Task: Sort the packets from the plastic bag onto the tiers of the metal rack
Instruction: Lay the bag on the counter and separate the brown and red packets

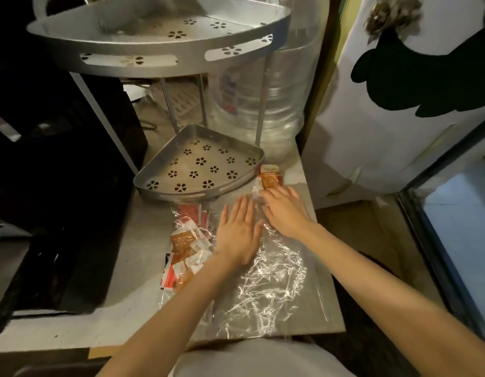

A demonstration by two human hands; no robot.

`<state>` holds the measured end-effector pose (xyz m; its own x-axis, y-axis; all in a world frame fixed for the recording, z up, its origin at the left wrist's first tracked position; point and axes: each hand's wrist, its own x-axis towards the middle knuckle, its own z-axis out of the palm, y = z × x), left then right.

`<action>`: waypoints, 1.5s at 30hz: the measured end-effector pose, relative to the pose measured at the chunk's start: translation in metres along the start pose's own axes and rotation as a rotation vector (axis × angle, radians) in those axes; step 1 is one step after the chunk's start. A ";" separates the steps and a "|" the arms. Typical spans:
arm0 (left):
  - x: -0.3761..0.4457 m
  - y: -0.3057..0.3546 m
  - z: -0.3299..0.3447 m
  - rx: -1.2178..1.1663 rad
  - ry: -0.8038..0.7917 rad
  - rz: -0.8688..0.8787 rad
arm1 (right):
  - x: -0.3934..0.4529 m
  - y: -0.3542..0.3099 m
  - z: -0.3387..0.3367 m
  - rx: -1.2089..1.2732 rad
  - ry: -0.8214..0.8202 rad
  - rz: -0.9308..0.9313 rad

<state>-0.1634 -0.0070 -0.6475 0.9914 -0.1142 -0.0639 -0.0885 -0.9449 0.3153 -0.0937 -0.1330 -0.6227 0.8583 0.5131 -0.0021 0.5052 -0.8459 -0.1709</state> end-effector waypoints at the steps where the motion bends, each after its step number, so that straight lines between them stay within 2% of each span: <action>1: 0.000 -0.003 0.003 0.021 -0.010 -0.014 | 0.000 0.000 0.001 -0.009 0.013 -0.009; 9: 0.001 -0.011 0.015 -0.020 -0.016 -0.012 | -0.004 -0.007 0.005 -0.078 0.099 -0.017; 13: 0.002 -0.013 0.017 -0.010 -0.011 -0.011 | 0.000 -0.011 0.004 0.004 0.161 0.038; 17: 0.001 -0.012 0.016 -0.019 -0.007 -0.003 | 0.007 -0.011 0.004 0.126 0.136 0.150; 24: 0.001 -0.014 0.015 -0.026 -0.011 -0.007 | 0.001 0.012 -0.010 0.561 0.104 0.200; 27: 0.002 -0.015 0.015 -0.034 -0.014 -0.002 | -0.006 0.026 -0.016 0.658 0.126 0.227; 34: 0.002 -0.017 0.018 -0.011 -0.008 0.015 | -0.026 0.055 -0.029 0.994 0.273 0.432; 38: 0.002 -0.018 0.017 0.046 -0.002 0.039 | -0.040 0.062 -0.032 1.192 0.236 0.518; 40: 0.003 -0.018 0.012 -0.022 0.009 0.053 | -0.045 0.062 -0.031 1.206 0.202 0.532; 44: -0.001 -0.014 -0.008 -0.511 0.149 -0.013 | -0.048 0.057 -0.030 1.178 0.207 0.526; 45: -0.004 -0.012 -0.013 -0.551 0.198 -0.015 | -0.048 0.055 -0.030 1.171 0.222 0.528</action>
<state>-0.1646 0.0092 -0.6387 0.9960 0.0075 0.0889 -0.0635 -0.6411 0.7648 -0.1047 -0.2085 -0.6023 0.9814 0.0297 -0.1897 -0.1765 -0.2503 -0.9520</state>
